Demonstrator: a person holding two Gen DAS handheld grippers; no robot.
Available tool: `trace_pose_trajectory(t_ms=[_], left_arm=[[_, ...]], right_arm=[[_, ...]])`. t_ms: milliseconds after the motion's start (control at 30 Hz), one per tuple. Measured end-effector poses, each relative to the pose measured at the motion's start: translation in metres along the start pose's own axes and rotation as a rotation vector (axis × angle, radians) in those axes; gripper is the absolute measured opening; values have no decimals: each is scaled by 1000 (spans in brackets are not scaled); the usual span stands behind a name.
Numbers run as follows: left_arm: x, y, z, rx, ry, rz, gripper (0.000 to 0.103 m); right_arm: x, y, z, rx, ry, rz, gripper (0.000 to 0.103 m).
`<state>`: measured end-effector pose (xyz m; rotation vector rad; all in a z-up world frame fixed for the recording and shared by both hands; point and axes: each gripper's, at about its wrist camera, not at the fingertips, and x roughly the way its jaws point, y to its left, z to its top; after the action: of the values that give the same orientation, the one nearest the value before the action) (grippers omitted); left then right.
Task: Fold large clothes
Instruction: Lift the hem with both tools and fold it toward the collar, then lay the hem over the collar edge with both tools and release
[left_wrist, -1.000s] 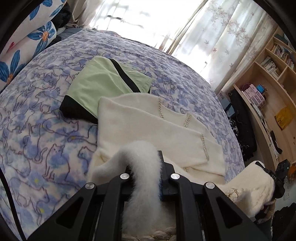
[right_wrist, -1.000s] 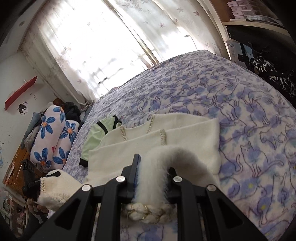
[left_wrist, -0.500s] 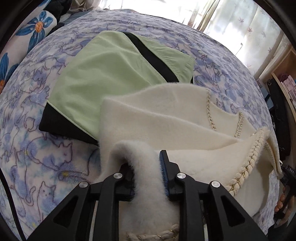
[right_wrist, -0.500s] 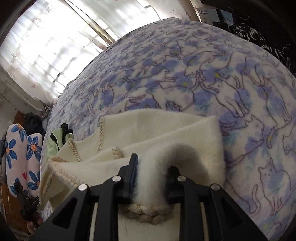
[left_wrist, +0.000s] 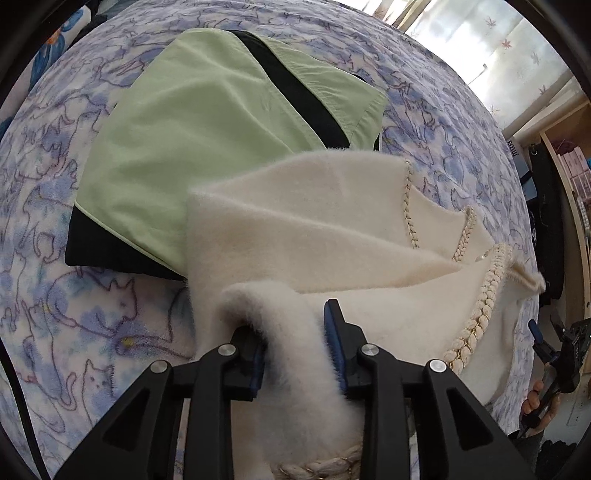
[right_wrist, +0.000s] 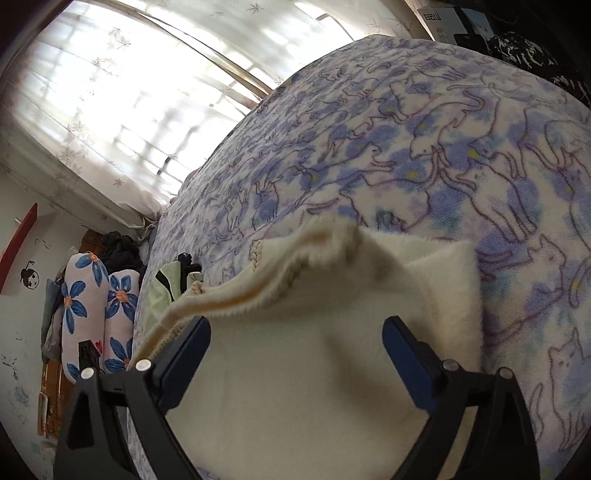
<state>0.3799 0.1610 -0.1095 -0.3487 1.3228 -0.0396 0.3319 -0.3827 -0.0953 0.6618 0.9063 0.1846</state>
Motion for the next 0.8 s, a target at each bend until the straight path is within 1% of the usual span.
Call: trace_pose_trajectory(t_ms=[67, 200, 233, 267, 333, 467, 567, 667, 767, 800], left_arm=[[-4, -5, 1, 31, -6, 11, 28], [-14, -16, 2, 77, -28, -11, 33], [-18, -15, 2, 81, -35, -27, 38], [-21, -15, 3, 86, -45, -41, 46], [-25, -15, 3, 93, -64, -34, 53], [-25, -15, 3, 109, -67, -13, 54], [-24, -19, 2, 146, -70, -10, 54], [-33, -24, 3, 177, -73, -54, 57], [-47, -27, 5, 197, -104, -90, 63], [-50, -27, 6, 201, -110, -94, 63]], right_arm=[[3, 3, -2, -21, 9, -17, 95], [6, 5, -7, -37, 17, -6, 95], [7, 6, -8, -42, 16, 2, 95], [8, 7, -9, -51, 15, 5, 95], [10, 10, -11, -67, 17, -18, 95], [16, 14, -12, -81, 28, -37, 95], [17, 13, -9, -76, 23, -37, 95], [18, 12, -6, -71, 12, -34, 95], [22, 10, -4, -78, 13, -52, 95], [25, 10, -3, -77, 15, -60, 95]])
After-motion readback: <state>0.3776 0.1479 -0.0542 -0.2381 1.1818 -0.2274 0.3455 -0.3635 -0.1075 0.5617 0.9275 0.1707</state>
